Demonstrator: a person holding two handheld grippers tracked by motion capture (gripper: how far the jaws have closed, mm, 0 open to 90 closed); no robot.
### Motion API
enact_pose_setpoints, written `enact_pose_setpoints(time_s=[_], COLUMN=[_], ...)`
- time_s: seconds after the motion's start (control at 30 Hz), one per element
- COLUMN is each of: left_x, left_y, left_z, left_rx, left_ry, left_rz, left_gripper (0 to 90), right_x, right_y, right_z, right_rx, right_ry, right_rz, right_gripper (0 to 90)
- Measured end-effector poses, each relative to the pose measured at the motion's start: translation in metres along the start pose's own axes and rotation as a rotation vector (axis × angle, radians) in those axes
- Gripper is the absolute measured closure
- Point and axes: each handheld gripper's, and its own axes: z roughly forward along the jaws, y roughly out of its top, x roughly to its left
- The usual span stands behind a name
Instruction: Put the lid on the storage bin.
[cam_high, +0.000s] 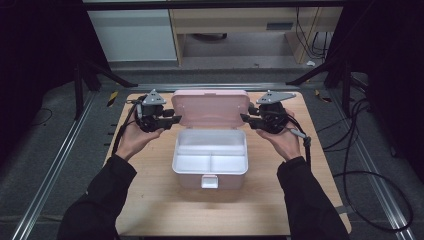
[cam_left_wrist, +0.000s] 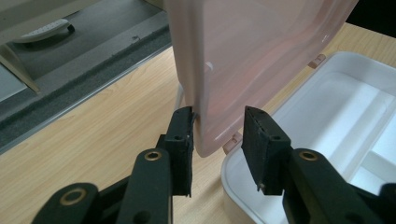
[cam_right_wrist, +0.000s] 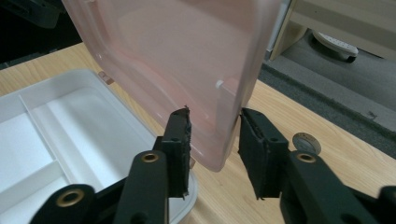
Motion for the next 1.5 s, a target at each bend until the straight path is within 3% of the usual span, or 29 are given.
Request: enact_pose_setpoints(time_s=[0.4,0.53,0.73,0.9,1.07,1.33,1.4,1.5], left_x=[-0.011,-0.015,-0.022,-0.030,-0.038,-0.050,-0.047,-0.038], left_y=[-0.009,-0.013,-0.019,-0.029,-0.045,-0.065,-0.073,-0.087], left_z=[-0.011,-0.015,-0.021,-0.023,-0.028,-0.037,-0.039,-0.039], left_rx=[0.003,0.001,0.002,0.020,0.024,0.030,0.030,0.050], left_ry=[-0.005,-0.018,-0.029,-0.034,-0.041,-0.008,0.019,0.026], left_rz=[0.005,0.002,0.014,0.011,-0.016,-0.023,-0.047,-0.104], left_gripper=[68.8,69.8,70.9,70.7,69.8,64.7,63.8,61.9], right_x=[0.011,0.015,0.024,0.029,0.036,0.041,0.040,0.036], right_y=[-0.002,-0.007,-0.016,-0.027,-0.039,-0.054,-0.057,-0.064], right_z=[-0.015,-0.022,-0.029,-0.033,-0.034,-0.038,-0.041,-0.045], right_rx=[0.011,0.014,0.044,0.051,0.065,0.104,0.114,0.106], right_ry=[-0.005,0.009,0.029,0.053,0.063,0.049,0.036,0.021], right_rz=[-0.025,-0.027,-0.074,-0.071,-0.075,-0.080,-0.083,-0.067], right_gripper=[74.7,77.6,78.7,79.5,77.3,72.0,70.2,67.6])
